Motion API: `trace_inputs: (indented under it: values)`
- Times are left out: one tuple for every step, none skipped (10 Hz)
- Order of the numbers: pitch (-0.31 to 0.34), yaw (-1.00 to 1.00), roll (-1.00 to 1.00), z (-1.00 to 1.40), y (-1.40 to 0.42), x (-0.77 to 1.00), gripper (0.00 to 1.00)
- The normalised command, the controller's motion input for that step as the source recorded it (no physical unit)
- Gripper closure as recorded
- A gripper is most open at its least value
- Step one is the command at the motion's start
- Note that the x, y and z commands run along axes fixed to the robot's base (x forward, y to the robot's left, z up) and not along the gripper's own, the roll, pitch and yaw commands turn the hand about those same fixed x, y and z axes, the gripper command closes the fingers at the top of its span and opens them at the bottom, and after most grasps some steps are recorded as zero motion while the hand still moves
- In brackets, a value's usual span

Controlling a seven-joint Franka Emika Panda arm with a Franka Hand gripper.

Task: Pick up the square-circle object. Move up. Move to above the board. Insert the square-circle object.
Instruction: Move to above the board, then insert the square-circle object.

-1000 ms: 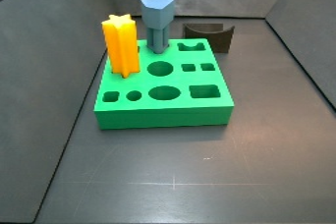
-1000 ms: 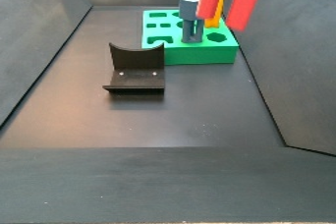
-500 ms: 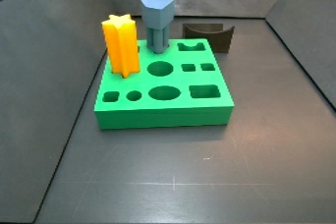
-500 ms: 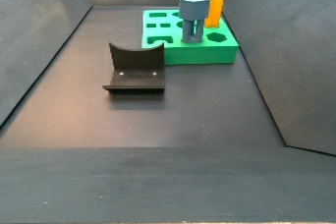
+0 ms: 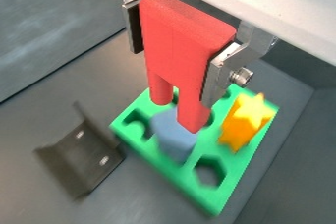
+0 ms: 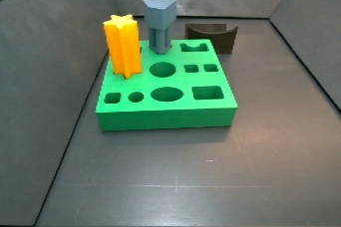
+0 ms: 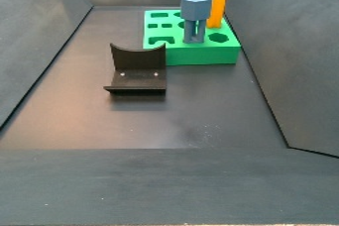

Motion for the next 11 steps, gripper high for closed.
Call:
trace_inputs:
  values:
    - [0.101,0.01,-0.01,0.15,-1.00,0.15,1.00]
    - [0.107,0.01,0.00,0.15,-1.00,0.15,1.00]
    - [0.123,0.01,0.01,0.15,-1.00,0.17,1.00]
    - [0.143,0.01,0.00,0.16,-1.00,0.19,1.00]
    - [0.143,0.01,0.00,0.16,-1.00,0.20,1.00]
    - [0.135,0.00,0.03,0.16,-1.00,0.23,1.00]
    - [0.128,0.01,0.03,0.15,-0.92,0.24,1.00]
    - [0.131,0.01,0.05,0.09,-0.54,0.18,1.00]
    - [0.119,0.01,0.06,0.06,-0.33,0.14,1.00]
    - [0.097,0.01,0.07,0.04,-0.18,0.10,1.00]
    - [-0.007,0.00,0.00,0.00,0.00,0.00,1.00]
